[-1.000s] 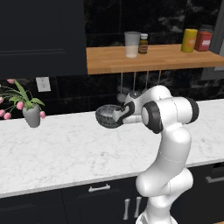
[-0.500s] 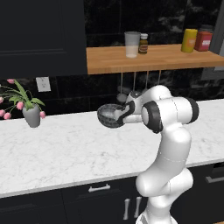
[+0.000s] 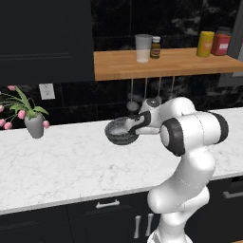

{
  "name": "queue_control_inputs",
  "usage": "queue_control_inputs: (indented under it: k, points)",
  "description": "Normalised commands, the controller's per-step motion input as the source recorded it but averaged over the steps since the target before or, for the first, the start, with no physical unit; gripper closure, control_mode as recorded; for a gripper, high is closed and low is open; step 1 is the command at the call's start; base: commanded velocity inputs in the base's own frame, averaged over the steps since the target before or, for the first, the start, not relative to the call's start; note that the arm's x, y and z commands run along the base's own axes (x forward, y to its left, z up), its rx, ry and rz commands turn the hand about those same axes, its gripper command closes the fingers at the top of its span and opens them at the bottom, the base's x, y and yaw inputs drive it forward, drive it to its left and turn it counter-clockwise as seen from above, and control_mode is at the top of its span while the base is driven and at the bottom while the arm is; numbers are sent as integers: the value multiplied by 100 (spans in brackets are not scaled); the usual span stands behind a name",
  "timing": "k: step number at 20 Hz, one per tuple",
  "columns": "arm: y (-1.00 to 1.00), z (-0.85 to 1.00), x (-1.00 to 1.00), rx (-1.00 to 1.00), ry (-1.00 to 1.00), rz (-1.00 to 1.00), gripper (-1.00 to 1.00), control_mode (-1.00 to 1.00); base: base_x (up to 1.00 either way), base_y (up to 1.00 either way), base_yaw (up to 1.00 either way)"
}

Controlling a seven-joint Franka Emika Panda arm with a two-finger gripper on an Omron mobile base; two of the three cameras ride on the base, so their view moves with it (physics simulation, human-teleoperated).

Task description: Pick up the bowls on the counter and stack them on top of one another in the open cabinet. Place the smaller bowl on top of the larger bowl.

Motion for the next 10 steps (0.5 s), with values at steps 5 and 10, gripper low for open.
queue_control_inputs:
  k: [5,10]
  points:
    - [-33,61,-100,14,-17,-13,100,-100,0,0,0]
    - [-57,100,-90,22,-1,-33,100,-100,0,0,0]
